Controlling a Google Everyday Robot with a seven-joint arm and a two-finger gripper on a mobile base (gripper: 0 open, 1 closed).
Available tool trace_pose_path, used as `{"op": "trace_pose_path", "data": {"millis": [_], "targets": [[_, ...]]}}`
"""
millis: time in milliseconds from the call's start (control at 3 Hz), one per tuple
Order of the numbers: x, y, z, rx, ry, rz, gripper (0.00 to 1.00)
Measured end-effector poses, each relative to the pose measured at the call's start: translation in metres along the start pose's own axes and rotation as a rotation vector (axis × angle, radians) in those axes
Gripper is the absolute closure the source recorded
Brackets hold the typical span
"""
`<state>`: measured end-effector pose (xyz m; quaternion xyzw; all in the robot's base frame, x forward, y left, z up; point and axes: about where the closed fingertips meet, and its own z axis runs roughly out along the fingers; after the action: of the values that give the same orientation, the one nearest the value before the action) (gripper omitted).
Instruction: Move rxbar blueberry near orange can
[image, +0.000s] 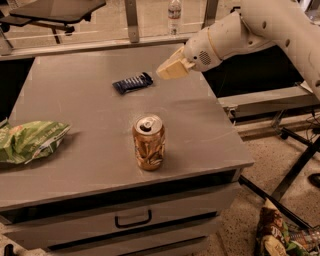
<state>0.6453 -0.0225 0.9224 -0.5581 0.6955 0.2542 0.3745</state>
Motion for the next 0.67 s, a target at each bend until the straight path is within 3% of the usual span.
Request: {"op": "trace_pose_path", "data": {"millis": [333, 667], "targets": [[0.001, -0.015, 0.022, 0.010, 0.007, 0.010, 0.29], [0.006, -0.048, 0.057, 0.023, -0.012, 0.013, 0.05]]}}
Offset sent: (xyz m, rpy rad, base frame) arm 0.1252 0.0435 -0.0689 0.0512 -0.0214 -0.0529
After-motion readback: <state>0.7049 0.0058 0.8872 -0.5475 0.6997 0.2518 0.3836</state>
